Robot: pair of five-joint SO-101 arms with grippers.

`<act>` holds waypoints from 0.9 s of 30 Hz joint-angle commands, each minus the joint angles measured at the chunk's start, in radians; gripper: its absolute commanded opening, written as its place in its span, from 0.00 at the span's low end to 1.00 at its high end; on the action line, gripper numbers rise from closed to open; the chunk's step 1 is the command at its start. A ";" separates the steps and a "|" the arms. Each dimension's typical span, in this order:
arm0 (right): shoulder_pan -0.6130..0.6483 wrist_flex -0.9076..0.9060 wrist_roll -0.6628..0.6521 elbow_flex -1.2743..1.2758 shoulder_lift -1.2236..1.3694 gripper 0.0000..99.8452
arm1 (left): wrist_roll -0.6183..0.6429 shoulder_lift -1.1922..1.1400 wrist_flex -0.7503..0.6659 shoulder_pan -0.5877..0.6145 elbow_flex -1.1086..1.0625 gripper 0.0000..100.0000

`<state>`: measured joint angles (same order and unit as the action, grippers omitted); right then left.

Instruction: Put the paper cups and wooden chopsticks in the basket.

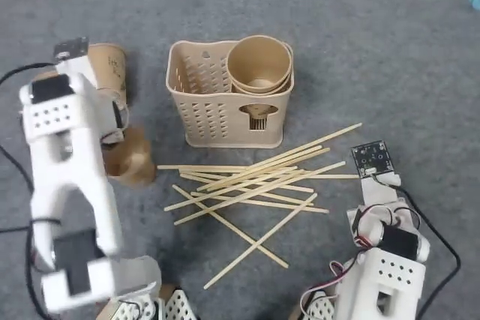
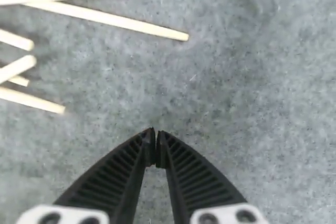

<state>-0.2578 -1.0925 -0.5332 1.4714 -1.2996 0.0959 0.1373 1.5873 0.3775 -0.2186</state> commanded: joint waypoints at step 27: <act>-0.012 -0.012 -0.020 0.005 -0.018 0.02 | -0.092 0.333 -0.133 0.262 -0.189 0.22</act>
<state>-0.2578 -1.0925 -0.5347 1.4853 -1.2996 0.0084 0.4365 1.5443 0.6368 -0.3506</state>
